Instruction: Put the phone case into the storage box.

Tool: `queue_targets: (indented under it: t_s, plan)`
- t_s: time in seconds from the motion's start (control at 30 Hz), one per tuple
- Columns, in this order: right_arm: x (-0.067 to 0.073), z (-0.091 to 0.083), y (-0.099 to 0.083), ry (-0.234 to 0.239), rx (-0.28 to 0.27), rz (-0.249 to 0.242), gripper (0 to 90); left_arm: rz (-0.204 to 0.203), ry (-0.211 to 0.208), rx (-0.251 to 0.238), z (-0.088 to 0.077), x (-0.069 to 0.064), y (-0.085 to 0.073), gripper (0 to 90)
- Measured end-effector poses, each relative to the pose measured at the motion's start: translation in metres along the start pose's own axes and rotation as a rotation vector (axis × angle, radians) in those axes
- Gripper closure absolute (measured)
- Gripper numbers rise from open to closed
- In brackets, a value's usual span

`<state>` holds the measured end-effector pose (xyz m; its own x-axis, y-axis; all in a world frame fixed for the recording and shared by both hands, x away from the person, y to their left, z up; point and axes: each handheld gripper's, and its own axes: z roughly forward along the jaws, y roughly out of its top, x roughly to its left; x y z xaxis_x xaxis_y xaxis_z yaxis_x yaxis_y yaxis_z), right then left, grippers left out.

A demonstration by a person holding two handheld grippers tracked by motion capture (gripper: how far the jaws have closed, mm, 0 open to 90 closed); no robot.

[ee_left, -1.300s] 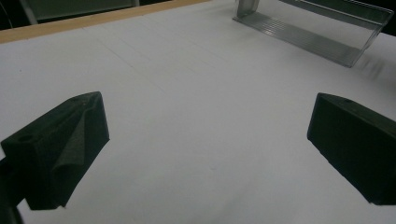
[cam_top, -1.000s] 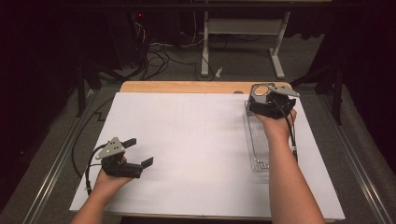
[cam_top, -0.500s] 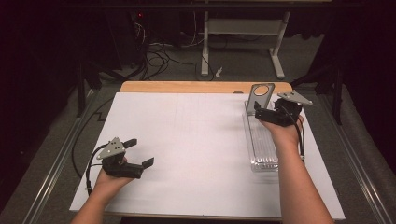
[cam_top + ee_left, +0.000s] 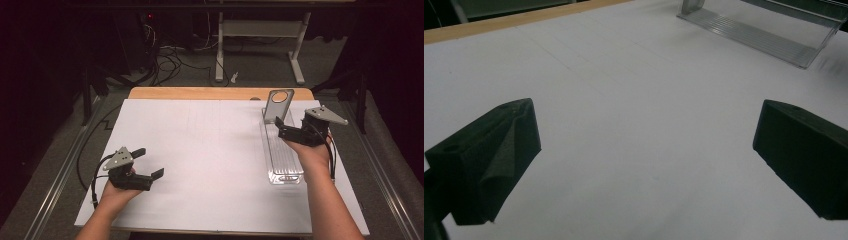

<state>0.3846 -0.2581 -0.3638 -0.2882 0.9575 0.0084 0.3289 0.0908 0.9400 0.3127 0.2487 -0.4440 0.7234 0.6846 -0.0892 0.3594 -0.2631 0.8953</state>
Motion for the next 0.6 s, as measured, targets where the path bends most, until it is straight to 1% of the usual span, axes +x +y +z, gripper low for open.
queue_targets:
  t_s: [0.1,0.3,0.53,0.6]
  plan:
    - [0.003,-0.010,-0.004,0.024,-0.004,-0.027,0.3,0.001,0.004,0.002,0.000,0.001,0.000,0.2]
    - [0.006,-0.025,-0.016,0.057,-0.015,-0.044,0.3,-0.003,0.010,0.004,-0.001,0.001,0.000,0.2]
    - [0.006,-0.046,-0.035,0.089,-0.034,-0.047,0.3,-0.003,0.011,0.009,-0.001,0.000,-0.001,0.3]
    - [0.005,-0.052,-0.042,0.091,-0.040,-0.055,0.4,-0.006,0.013,0.009,-0.001,0.000,-0.001,0.2]
